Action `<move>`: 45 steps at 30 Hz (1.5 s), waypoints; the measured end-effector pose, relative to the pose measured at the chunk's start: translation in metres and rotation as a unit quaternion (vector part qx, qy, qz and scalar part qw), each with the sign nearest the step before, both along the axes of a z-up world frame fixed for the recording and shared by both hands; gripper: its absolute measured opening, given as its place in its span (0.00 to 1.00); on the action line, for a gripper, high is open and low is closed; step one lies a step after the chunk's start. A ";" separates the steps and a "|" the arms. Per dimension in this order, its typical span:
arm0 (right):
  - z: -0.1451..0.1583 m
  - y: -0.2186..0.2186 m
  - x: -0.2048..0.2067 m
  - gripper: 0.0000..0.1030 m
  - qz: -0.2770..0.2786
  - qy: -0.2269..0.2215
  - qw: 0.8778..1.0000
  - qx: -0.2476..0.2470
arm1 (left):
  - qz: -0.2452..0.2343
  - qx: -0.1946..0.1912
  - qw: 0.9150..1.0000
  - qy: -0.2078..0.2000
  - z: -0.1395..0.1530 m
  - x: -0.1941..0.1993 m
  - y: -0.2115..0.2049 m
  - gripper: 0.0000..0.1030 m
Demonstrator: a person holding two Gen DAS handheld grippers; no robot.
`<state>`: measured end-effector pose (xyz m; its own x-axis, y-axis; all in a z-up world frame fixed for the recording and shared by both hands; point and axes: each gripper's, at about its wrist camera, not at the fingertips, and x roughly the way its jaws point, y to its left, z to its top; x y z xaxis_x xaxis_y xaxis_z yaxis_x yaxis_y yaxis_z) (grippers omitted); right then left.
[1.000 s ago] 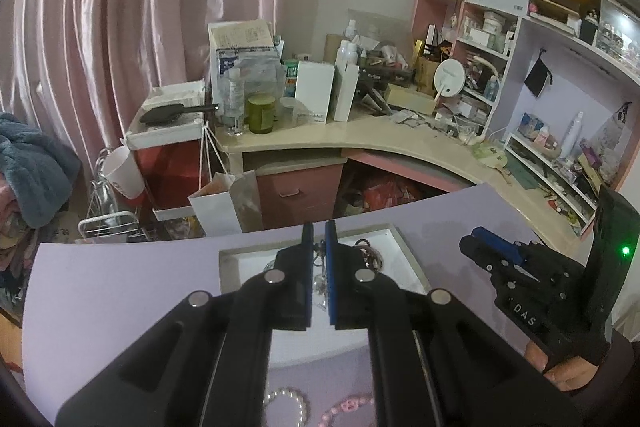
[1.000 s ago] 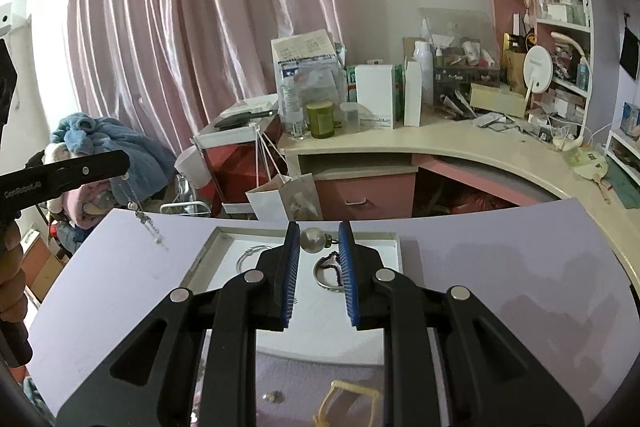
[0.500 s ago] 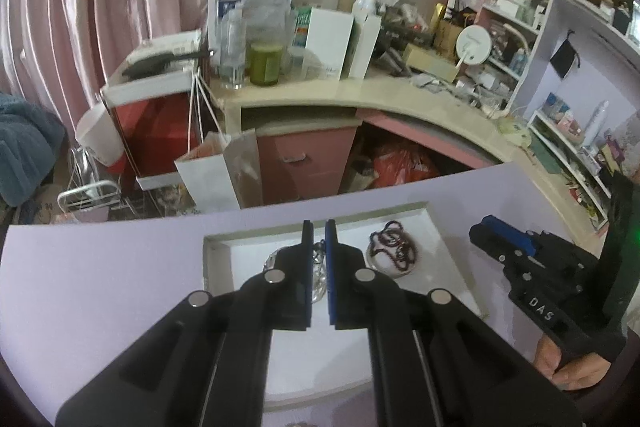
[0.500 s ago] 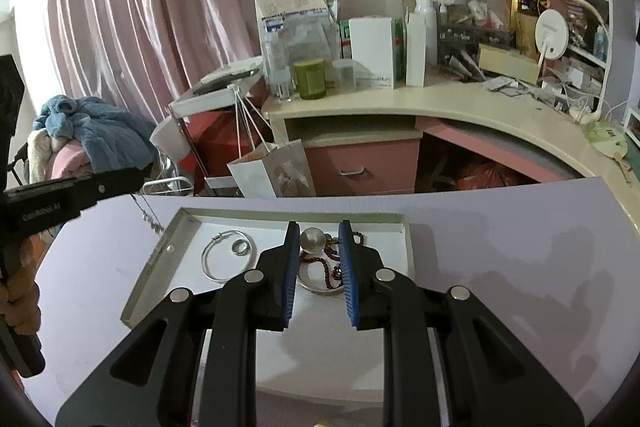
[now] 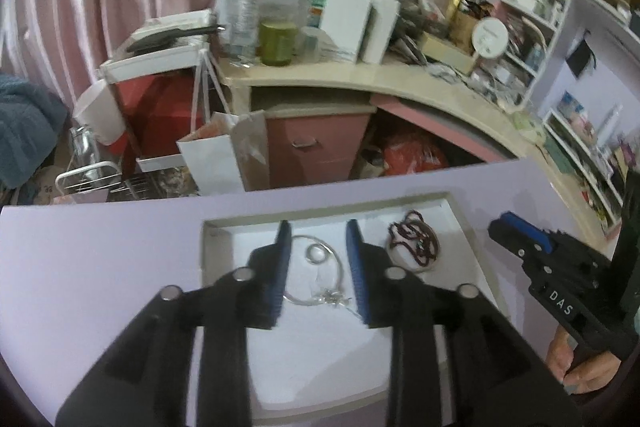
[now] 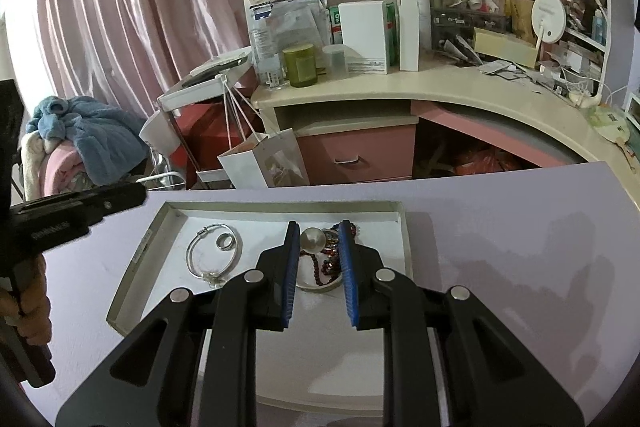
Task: Organize jewelry
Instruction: 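Open the left tool to drop the silver earrings while the right tool releases the pearl stud, then move both tools back to the pearl bracelet and pink beaded bracelet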
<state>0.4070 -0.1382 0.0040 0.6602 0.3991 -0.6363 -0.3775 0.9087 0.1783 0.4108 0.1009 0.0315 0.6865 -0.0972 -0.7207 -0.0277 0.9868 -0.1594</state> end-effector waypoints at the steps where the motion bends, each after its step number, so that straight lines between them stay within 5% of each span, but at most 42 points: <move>1: 0.000 0.000 0.000 0.20 -0.001 0.000 1.000 0.000 | 0.007 -0.002 1.000 -0.004 0.002 -0.003 0.005 0.29; 11: -0.009 0.004 0.003 0.20 0.008 0.017 1.000 -0.016 | 0.055 0.007 0.998 -0.029 0.015 -0.028 0.033 0.50; 21: -0.041 0.025 0.013 0.22 0.020 0.074 0.995 -0.060 | 0.068 0.003 0.997 -0.020 0.008 -0.037 0.042 0.53; 24: -0.028 0.017 0.010 0.41 0.008 0.065 0.997 -0.037 | 0.072 0.005 0.997 -0.024 0.010 -0.042 0.043 0.55; 35: 0.021 -0.042 -0.040 0.41 -0.043 -0.006 0.999 0.004 | 0.095 -0.002 0.994 -0.048 0.029 -0.085 0.047 0.62; 45: 0.032 -0.065 -0.099 0.41 -0.034 -0.027 0.998 0.042 | 0.119 -0.012 0.991 -0.063 0.041 -0.155 0.042 0.65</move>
<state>0.3081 -0.2029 0.0355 0.7199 0.4026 -0.5653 -0.3258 0.9153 0.2370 0.2563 0.1433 0.0727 0.7760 0.0628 -0.6277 -0.2380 0.9506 -0.1992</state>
